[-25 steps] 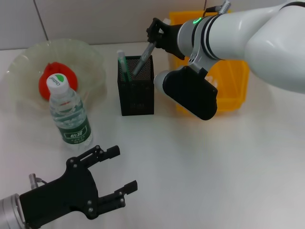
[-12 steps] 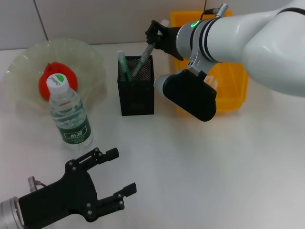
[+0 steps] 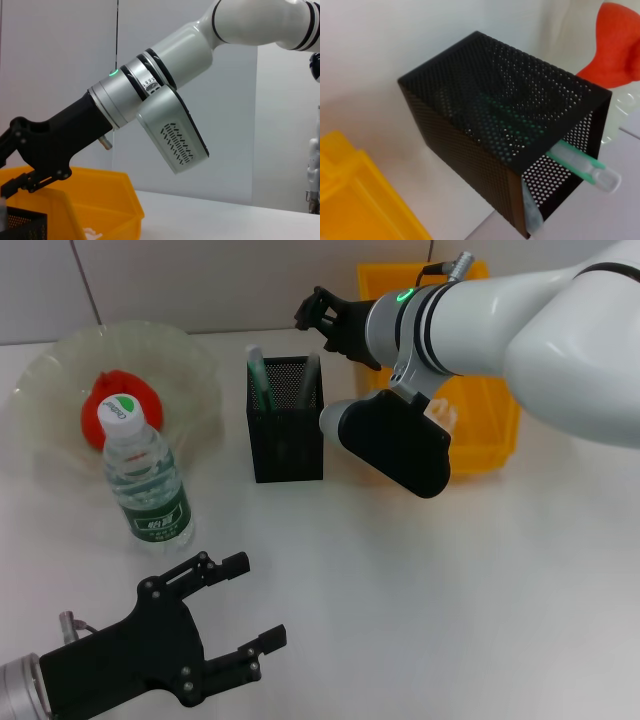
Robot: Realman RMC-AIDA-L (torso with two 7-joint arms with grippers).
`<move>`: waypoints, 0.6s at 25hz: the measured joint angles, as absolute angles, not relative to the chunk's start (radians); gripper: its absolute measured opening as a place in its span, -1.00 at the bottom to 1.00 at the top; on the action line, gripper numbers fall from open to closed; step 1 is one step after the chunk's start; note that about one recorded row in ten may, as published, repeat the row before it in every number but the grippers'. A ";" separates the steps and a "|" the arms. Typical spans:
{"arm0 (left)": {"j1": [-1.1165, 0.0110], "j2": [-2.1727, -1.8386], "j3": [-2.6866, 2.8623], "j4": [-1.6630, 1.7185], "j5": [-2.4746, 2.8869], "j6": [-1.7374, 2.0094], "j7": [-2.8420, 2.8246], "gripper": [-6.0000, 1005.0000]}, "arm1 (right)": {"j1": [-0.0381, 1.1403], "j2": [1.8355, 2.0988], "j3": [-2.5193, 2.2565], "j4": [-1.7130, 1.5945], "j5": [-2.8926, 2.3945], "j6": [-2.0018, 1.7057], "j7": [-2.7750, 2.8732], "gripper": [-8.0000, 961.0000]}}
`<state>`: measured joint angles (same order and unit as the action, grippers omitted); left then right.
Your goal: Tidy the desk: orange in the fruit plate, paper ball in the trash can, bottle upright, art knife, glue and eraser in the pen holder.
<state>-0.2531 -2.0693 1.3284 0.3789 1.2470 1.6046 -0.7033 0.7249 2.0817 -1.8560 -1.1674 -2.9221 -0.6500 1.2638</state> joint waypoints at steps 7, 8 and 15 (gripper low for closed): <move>-0.254 -2.068 1.328 0.386 1.247 1.606 -0.708 0.60 | 0.714 2.081 -1.822 -1.263 -2.921 -0.670 1.360 -0.17; -0.255 -2.067 1.328 0.388 1.247 1.607 -0.709 0.60 | 0.708 2.080 -1.808 -1.301 -2.921 -0.686 1.399 -0.17; -0.255 -2.064 1.328 0.391 1.247 1.616 -0.705 0.60 | 0.572 2.079 -1.675 -1.653 -2.742 -0.790 1.613 -0.18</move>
<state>-0.2549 -2.0635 1.3284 0.3905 1.2472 1.6162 -0.7052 0.5722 2.0790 -1.6749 -1.6533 -2.7415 -0.7902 1.6132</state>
